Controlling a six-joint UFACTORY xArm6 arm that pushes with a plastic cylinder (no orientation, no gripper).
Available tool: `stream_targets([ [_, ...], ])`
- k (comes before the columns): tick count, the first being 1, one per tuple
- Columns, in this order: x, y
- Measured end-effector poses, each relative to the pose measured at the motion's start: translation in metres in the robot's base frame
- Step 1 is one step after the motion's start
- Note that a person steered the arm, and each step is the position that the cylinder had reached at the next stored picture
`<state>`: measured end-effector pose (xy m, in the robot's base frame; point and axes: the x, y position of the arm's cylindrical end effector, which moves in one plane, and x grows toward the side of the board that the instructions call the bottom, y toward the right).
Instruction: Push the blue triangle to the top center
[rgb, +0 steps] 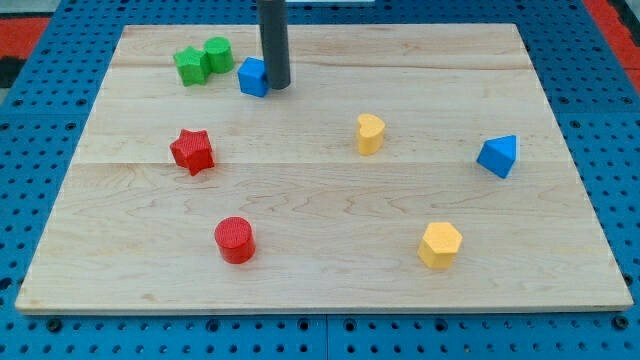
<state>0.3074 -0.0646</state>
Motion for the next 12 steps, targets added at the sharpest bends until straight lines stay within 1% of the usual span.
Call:
stream_targets([
  [2, 0.0, -0.039],
  [3, 0.013, 0.007],
  [4, 0.022, 0.106],
  [5, 0.022, 0.214],
  [6, 0.038, 0.305],
  [7, 0.098, 0.331],
  [8, 0.165, 0.329],
  [9, 0.172, 0.297],
  [10, 0.156, 0.28],
  [12, 0.093, 0.242],
])
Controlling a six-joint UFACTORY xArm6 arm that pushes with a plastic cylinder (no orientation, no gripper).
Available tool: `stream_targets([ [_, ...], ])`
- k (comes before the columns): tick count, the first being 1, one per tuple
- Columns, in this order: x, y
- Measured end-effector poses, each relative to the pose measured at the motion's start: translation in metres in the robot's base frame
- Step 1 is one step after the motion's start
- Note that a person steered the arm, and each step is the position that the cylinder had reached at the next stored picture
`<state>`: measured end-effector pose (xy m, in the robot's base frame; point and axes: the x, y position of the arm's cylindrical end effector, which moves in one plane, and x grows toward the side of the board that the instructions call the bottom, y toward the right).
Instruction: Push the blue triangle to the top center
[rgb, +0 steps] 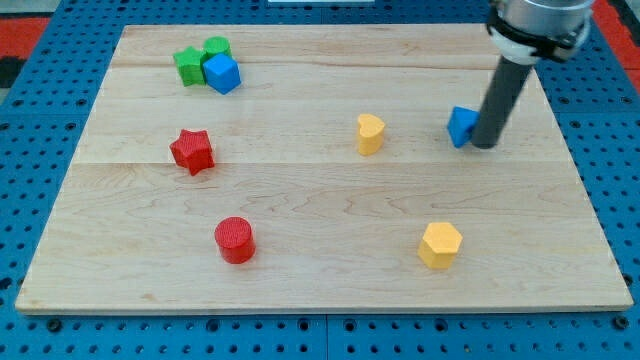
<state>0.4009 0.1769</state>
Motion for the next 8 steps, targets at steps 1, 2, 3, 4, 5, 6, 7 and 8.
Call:
stream_targets([
  [1, -0.027, -0.018],
  [2, -0.071, -0.019],
  [3, -0.108, -0.02],
  [4, -0.11, -0.022],
  [5, -0.095, -0.005],
  [6, -0.083, -0.034],
  [7, -0.088, -0.086],
  [8, -0.099, -0.112],
])
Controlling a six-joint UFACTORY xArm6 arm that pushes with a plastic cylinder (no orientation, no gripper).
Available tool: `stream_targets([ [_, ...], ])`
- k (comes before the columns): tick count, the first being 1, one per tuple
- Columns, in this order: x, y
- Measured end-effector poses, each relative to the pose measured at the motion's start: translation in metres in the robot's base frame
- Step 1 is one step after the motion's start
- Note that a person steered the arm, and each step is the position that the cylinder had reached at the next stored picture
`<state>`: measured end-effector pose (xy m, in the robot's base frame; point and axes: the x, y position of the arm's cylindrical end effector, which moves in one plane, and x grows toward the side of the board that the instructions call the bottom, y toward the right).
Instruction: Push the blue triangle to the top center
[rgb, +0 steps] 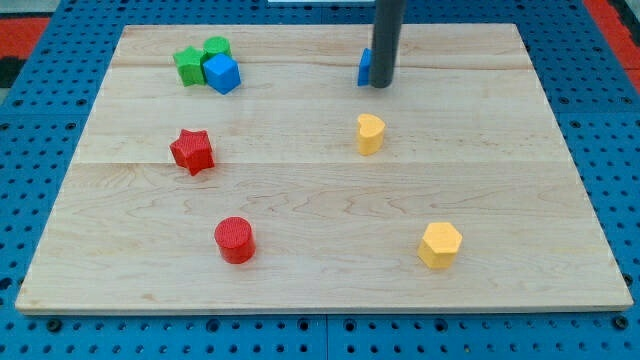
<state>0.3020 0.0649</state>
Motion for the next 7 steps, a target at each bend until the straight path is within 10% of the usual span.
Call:
stream_targets([
  [7, -0.009, 0.018],
])
